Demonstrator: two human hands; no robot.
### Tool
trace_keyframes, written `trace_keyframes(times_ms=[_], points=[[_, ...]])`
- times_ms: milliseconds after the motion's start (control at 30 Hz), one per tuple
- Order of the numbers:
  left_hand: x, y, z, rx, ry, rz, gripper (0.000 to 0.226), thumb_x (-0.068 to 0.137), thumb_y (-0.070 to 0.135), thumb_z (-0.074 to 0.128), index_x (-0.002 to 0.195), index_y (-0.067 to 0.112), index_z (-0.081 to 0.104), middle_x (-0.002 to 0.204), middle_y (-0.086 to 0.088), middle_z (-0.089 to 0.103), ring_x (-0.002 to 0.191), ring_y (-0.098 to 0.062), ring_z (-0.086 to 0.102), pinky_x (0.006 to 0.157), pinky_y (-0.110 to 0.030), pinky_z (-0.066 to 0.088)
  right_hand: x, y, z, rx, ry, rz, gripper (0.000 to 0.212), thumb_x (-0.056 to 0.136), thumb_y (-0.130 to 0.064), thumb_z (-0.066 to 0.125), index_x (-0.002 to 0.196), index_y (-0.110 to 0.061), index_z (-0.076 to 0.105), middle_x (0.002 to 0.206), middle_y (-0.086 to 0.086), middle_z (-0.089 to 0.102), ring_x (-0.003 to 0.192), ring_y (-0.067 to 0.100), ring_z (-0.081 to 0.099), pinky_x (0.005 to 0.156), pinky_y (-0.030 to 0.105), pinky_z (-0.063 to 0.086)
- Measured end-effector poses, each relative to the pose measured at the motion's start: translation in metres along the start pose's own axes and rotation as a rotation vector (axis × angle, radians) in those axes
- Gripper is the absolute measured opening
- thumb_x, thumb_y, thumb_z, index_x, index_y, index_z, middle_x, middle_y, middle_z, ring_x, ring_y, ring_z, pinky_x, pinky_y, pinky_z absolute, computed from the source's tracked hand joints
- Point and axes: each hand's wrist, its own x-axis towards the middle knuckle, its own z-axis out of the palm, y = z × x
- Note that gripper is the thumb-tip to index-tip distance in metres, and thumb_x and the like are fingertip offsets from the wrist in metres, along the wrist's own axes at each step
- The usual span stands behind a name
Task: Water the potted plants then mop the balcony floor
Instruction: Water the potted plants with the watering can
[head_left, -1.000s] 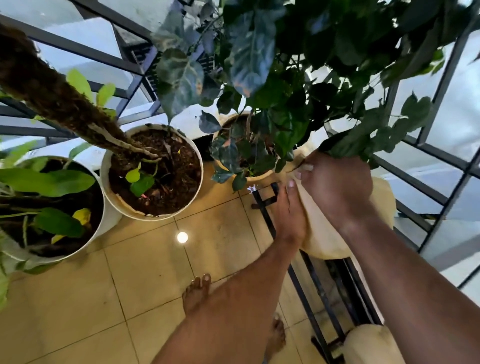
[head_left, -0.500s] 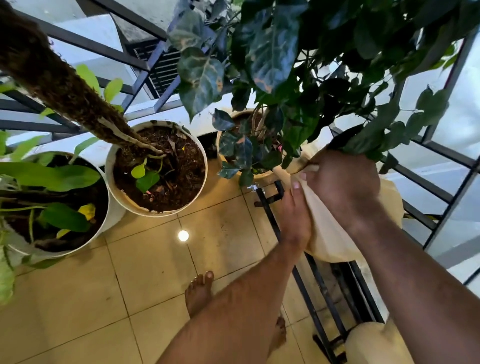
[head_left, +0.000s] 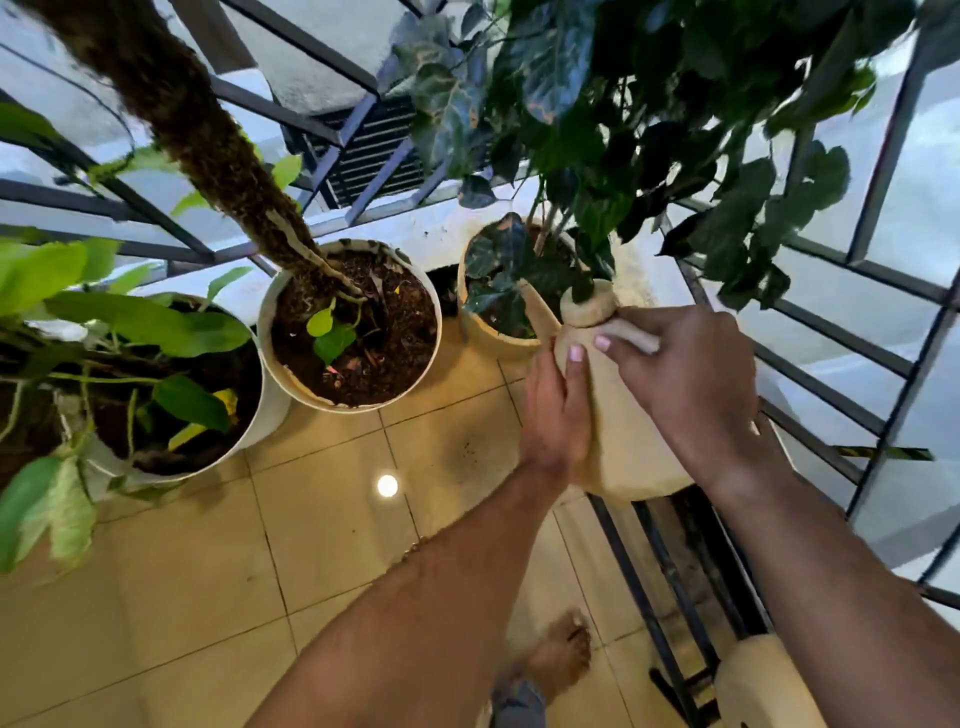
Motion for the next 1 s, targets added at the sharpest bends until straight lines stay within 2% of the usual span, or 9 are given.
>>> trace_keyframes(times_ms=[133,233,300,367,467,600,767,1000], points=[[-0.005,0.003,-0.033,0.024,0.006,0.090,0.061,0.098,0.075,0.026,0.144,0.038,0.043,0.138,0.013,0.055,0.130,-0.006,0.050,0.112,-0.045,0.043,-0.017,-0.018,0.005,0.113,0.097,-0.038,0.033,0.083,-0.044,0.080,0.113,-0.031,0.077,0.089,-0.003,0.080,0.076,0.022,0.074,0.063,0.029,0.055],[-0.003,0.013,-0.058,-0.003,0.045,0.178,0.056,0.102,0.067,0.029,0.140,0.031,0.050,0.135,0.010,0.060,0.127,-0.006,0.054,0.110,-0.039,0.045,-0.022,-0.032,0.006,0.159,0.095,-0.088,0.037,0.082,-0.045,0.079,0.115,-0.030,0.076,0.089,-0.005,0.080,0.076,0.018,0.075,0.063,0.024,0.050],[-0.002,0.020,-0.074,-0.034,0.065,0.221,0.052,0.105,0.059,0.031,0.133,0.023,0.056,0.128,0.006,0.064,0.122,-0.013,0.059,0.105,-0.045,0.048,-0.022,-0.043,0.006,0.159,0.067,-0.109,0.038,0.081,-0.047,0.080,0.115,-0.031,0.077,0.092,-0.005,0.081,0.079,0.018,0.076,0.064,0.020,0.045],[-0.001,0.024,-0.086,-0.079,0.069,0.243,0.046,0.107,0.053,0.033,0.130,0.021,0.057,0.122,0.003,0.066,0.117,-0.019,0.062,0.099,-0.051,0.050,-0.022,-0.055,0.006,0.157,0.019,-0.134,0.039,0.082,-0.048,0.079,0.117,-0.031,0.077,0.096,-0.006,0.081,0.083,0.018,0.076,0.064,0.021,0.050],[-0.003,0.025,-0.102,-0.140,0.094,0.226,0.043,0.107,0.051,0.036,0.127,0.021,0.059,0.119,-0.001,0.068,0.113,-0.024,0.063,0.097,-0.056,0.050,-0.021,-0.074,0.005,0.141,-0.029,-0.187,0.039,0.083,-0.048,0.079,0.117,-0.030,0.077,0.096,-0.005,0.081,0.084,0.020,0.076,0.067,0.029,0.058],[-0.008,0.028,-0.115,-0.215,0.172,0.169,0.054,0.103,0.058,0.035,0.126,0.016,0.060,0.118,-0.006,0.068,0.113,-0.028,0.063,0.099,-0.057,0.048,-0.017,-0.099,0.008,0.064,-0.059,-0.256,0.040,0.084,-0.050,0.078,0.118,-0.030,0.077,0.097,-0.004,0.081,0.085,0.021,0.076,0.068,0.029,0.056],[-0.008,0.028,-0.120,-0.313,0.227,0.082,0.066,0.094,0.069,0.034,0.122,0.015,0.062,0.114,-0.010,0.069,0.111,-0.030,0.064,0.100,-0.057,0.048,-0.009,-0.124,0.012,-0.075,-0.100,-0.305,0.038,0.084,-0.052,0.077,0.118,-0.034,0.077,0.093,-0.001,0.080,0.083,0.025,0.074,0.071,0.037,0.062],[-0.006,0.031,-0.116,-0.419,0.265,-0.014,0.069,0.093,0.069,0.033,0.129,0.018,0.062,0.125,-0.005,0.068,0.121,-0.021,0.062,0.107,-0.051,0.046,0.007,-0.152,0.015,-0.261,-0.142,-0.387,0.030,0.081,-0.048,0.080,0.103,-0.028,0.081,0.085,0.005,0.077,0.080,0.031,0.072,0.070,0.037,0.058]])
